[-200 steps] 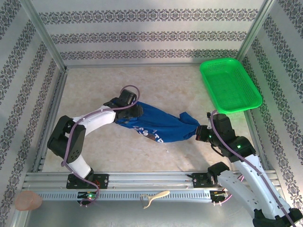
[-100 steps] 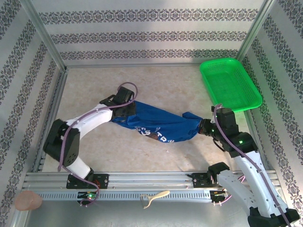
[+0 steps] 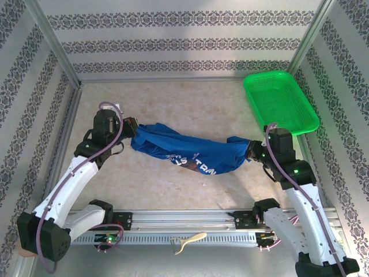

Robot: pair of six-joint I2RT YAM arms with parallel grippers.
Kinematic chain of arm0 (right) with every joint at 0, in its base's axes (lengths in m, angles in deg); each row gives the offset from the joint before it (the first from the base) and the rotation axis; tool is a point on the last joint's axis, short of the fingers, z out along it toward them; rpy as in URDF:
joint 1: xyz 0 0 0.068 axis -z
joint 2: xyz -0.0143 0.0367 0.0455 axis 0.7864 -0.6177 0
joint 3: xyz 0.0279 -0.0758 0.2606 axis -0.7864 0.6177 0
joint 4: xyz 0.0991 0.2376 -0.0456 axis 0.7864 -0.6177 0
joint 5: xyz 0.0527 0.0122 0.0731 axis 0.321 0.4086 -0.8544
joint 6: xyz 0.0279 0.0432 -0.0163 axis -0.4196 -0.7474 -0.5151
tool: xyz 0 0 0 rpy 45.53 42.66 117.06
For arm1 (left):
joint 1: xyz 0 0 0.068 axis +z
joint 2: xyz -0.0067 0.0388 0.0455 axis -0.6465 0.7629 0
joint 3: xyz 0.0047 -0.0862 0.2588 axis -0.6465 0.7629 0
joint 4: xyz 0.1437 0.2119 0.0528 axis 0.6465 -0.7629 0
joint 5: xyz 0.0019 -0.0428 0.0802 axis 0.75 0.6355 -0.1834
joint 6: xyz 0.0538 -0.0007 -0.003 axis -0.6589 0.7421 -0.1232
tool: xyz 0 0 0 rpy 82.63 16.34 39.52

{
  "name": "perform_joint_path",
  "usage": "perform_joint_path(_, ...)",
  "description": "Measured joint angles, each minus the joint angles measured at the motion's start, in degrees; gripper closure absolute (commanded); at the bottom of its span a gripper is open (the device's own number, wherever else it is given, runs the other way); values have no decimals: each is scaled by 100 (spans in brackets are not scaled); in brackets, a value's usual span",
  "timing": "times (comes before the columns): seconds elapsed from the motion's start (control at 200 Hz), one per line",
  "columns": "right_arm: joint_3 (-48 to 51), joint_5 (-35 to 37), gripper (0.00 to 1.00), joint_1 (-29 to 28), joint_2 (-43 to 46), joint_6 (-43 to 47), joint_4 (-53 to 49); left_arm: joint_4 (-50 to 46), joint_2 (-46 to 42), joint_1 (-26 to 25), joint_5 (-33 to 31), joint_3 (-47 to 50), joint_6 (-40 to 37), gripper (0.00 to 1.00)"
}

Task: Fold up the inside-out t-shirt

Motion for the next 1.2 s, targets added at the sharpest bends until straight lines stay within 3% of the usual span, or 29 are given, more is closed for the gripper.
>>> perform_joint_path(0.085,0,-4,100,48,33,0,-2,190,-343,0,249,407,7,100)
perform_joint_path(0.195,0,-7,100,87,111,-2,-15,437,-822,0,625,1075,138,86)
perform_joint_path(0.45,94,-2,100,90,601,-74,-232,35,-2050,4,1084,2520,898,31)
perform_joint_path(0.595,269,-4,100,90,837,-162,-415,-249,-2577,4,1054,2695,1419,30)
perform_joint_path(0.749,345,-4,100,90,844,-181,-501,-229,-2448,-66,994,2927,2055,32)
perform_joint_path(0.924,345,-4,100,90,837,-181,-501,-116,-1602,-468,894,3040,2243,44)
perform_joint_path(1.204,356,-4,100,90,793,-181,-498,61,146,-1137,450,2433,2013,44)
